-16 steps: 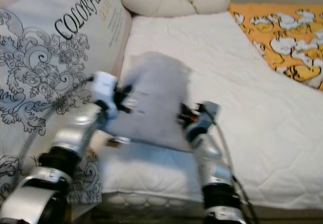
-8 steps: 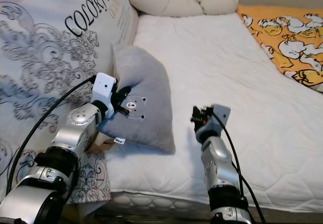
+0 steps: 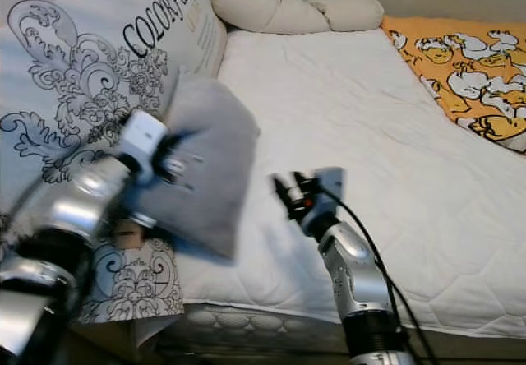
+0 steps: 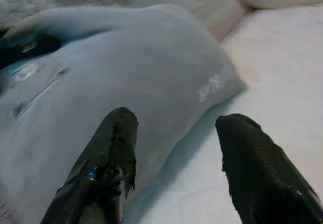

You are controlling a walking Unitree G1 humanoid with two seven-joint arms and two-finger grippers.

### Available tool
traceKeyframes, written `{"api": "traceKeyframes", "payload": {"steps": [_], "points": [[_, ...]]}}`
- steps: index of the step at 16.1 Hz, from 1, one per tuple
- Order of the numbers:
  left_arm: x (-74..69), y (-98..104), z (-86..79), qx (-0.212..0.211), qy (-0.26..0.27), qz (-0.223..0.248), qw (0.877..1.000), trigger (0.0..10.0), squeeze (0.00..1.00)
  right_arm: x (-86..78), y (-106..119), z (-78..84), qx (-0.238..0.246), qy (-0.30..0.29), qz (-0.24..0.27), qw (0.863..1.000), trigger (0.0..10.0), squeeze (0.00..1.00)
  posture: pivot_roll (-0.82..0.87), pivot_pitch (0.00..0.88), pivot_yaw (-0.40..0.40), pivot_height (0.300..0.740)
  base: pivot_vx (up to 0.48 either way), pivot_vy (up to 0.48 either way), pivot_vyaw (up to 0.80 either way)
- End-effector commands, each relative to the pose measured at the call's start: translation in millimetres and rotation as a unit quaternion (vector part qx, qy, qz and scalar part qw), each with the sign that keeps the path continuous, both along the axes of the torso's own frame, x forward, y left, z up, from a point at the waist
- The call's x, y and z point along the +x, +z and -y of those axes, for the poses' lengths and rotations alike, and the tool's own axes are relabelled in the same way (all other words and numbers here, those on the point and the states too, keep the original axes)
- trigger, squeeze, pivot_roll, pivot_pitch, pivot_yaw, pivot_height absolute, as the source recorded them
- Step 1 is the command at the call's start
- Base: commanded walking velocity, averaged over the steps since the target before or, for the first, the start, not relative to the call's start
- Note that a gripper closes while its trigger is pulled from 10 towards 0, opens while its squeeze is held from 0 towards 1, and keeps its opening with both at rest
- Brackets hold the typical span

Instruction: Clean up the room

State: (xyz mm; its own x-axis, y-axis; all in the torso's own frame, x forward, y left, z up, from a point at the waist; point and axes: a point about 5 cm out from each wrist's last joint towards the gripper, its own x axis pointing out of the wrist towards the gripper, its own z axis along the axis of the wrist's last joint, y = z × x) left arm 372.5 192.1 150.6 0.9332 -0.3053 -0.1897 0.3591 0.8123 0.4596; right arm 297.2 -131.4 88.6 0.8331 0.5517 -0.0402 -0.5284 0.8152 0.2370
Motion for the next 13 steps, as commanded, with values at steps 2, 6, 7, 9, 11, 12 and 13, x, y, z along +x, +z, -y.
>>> {"api": "traceKeyframes", "payload": {"steps": [2, 6, 7, 9, 11, 12, 13], "points": [[5.7, 26.2, -17.9, 0.054, 0.009, 0.051, 0.997, 10.0, 0.0, -8.4, 13.1, -4.9, 0.002, 0.077, 0.024, 0.997, 10.0, 1.0, 0.0, 0.0, 0.041, 0.74, 0.0, 0.0, 0.0], [5.1, 22.3, -19.1, 0.116, -0.012, 0.053, 0.992, 10.0, 0.0, -12.0, 23.9, -7.6, -0.013, 0.135, 0.036, 0.99, 10.0, 1.0, 0.0, 0.0, 0.039, 0.74, 0.0, 0.0, 0.0], [6.1, 20.0, -16.7, 0.138, -0.014, 0.055, 0.989, 10.0, 0.0, -12.8, 23.3, -7.6, 0.002, 0.136, 0.026, 0.99, 10.0, 1.0, 0.0, 0.0, 0.038, 0.74, 0.0, 0.0, 0.0], [6.2, 19.5, -12.6, 0.14, -0.03, 0.061, 0.988, 10.0, 0.0, -16.3, 22.0, -8.1, 0.013, 0.137, 0.011, 0.99, 10.0, 1.0, -0.01, 0.0, 0.046, 0.74, 0.0, 0.0, 0.0], [5.7, 23.2, -10.5, 0.101, -0.04, 0.074, 0.991, 10.0, 1.0, -18.3, 21.9, -9.3, 0.027, 0.125, 0.004, 0.992, 10.0, 1.0, -0.01, 0.0, 0.05, 0.74, 0.0, 0.0, 0.0], [6.0, 30.0, -10.2, 0.079, -0.04, 0.09, 0.992, 10.0, 1.0, -17.3, 22.1, -10.0, 0.051, 0.098, -0.006, 0.994, 10.0, 1.0, -0.01, 0.0, 0.052, 0.74, 0.0, 0.0, 0.0], [6.1, 35.0, -10.9, 0.073, -0.039, 0.103, 0.991, 10.0, 1.0, -15.8, 22.8, -10.1, 0.069, 0.081, -0.01, 0.994, 10.0, 1.0, -0.01, 0.0, 0.053, 0.74, 0.0, 0.0, 0.0]]}}
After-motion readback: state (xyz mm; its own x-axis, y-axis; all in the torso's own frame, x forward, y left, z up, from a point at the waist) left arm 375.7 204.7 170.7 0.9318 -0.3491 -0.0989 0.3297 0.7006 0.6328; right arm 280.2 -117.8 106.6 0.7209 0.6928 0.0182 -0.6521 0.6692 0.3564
